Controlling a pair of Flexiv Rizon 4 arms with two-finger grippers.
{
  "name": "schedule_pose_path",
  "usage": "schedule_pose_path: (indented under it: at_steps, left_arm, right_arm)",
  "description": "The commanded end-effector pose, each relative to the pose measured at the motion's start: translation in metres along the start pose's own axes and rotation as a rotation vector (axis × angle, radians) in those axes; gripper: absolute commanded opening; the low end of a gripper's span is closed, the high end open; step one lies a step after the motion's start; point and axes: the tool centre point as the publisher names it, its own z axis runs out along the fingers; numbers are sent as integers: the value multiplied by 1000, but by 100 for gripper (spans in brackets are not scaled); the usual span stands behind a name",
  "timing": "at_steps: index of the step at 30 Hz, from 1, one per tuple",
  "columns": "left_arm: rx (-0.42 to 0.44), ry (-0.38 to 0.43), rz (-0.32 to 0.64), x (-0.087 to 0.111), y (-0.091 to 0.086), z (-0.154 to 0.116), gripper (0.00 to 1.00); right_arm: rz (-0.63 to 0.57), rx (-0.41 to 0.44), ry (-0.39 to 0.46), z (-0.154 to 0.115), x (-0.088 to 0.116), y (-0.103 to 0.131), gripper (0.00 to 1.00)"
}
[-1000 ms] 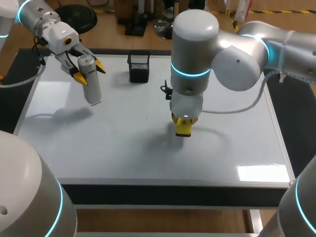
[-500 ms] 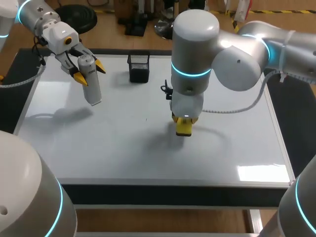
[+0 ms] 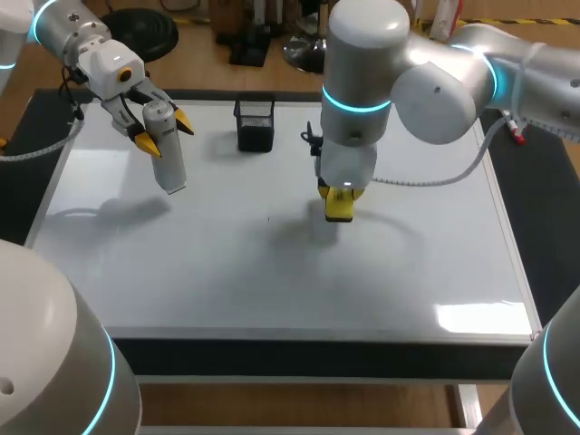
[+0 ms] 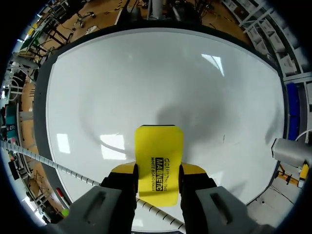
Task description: Pick up the inspection probe, press it on each red-marked spot on the whiteboard one by one, put down the probe, pick up the eraser, and wipe off all the red marks.
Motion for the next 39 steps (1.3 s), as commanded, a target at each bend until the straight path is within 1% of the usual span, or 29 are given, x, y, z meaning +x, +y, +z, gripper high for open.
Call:
schedule_pose_path:
  at_steps: [1,2,4,5,7,9,19,31,39]
  left_arm:
    - [0,4,0,0,-1,-1,0]
    - [0,4,0,0,-1,-1,0]
    - [0,4,0,0,-1,-1,0]
    - [0,4,0,0,-1,-1,0]
    - [0,4,0,0,-1,-1,0]
    - [0,4,0,0,-1,-1,0]
    - [0,4,0,0,-1,-1,0]
    - [0,4,0,0,-1,-1,0]
    - [0,4,0,0,-1,-1,0]
  right_arm:
    - [-7,-30,11,5,-6,-28,0]
    - [-11,-28,19,6,-6,-34,0]
    - [-9,-34,8,7,-7,-46,0]
    - [-10,-31,19,8,-7,-51,0]
    - [-9,-33,-10,7,-9,-61,0]
    - [-12,-27,6,10,-11,-70,0]
    - [-10,-34,28,20,-12,-114,0]
    - [-4,-33,42,24,-22,-152,0]
    - [-11,-27,47,28,-31,-168,0]
